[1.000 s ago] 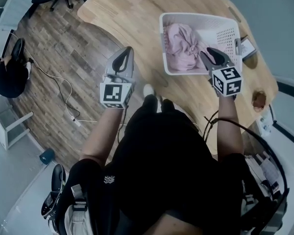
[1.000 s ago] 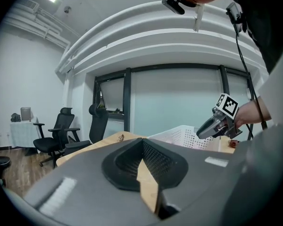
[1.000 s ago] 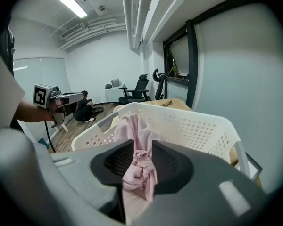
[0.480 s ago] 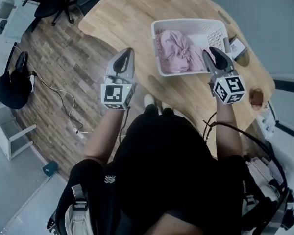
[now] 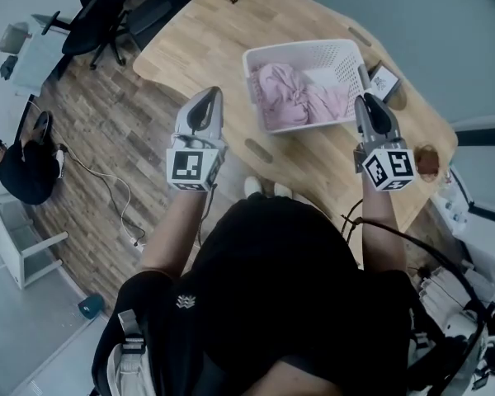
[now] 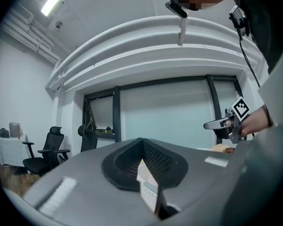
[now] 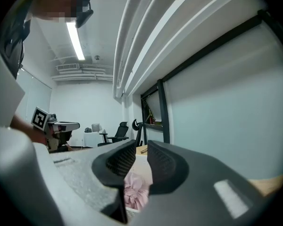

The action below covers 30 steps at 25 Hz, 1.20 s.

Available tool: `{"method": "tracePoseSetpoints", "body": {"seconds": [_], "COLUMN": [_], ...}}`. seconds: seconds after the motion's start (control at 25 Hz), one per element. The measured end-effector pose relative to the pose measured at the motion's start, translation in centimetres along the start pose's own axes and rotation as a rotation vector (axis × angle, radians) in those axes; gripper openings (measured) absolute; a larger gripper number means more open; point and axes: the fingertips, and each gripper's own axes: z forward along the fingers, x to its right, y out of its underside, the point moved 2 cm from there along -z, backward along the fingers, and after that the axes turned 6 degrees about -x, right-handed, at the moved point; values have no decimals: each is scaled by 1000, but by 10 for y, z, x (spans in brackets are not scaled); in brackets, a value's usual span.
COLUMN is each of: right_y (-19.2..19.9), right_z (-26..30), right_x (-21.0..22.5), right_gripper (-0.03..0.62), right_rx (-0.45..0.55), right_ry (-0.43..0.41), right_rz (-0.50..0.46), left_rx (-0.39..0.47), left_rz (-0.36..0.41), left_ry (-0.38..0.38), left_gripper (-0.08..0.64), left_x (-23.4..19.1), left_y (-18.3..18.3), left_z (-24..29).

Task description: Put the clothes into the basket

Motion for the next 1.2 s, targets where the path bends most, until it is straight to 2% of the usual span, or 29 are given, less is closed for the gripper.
{"method": "tracePoseSetpoints", "body": {"seconds": [0.16,0.32,0.44,0.68,1.2], "right_y": [8,16,25,40,49], "right_z": [-16,-25,-29,-31,-33], "right_x": [3,2,-1,-8,-10], "right_gripper": [62,20,3,3,2], "right_rx": [-17,-20,-32,-54,-77], "right_ry": [-17,-24,-32,-42,-65], "right_rz": [41,46,44,27,19], "left_rx": [-13,-18,-42,-67,-63], "left_rz": [11,-20,-4,-3,-9], "left_ry": [22,31,53,64,53], "left_gripper": [8,8,8,8,8], "left_x": [16,26,38,48,45], "left_y": [4,8,20,32,28], "left_z": [-5,-10,-11,-17,-18]}}
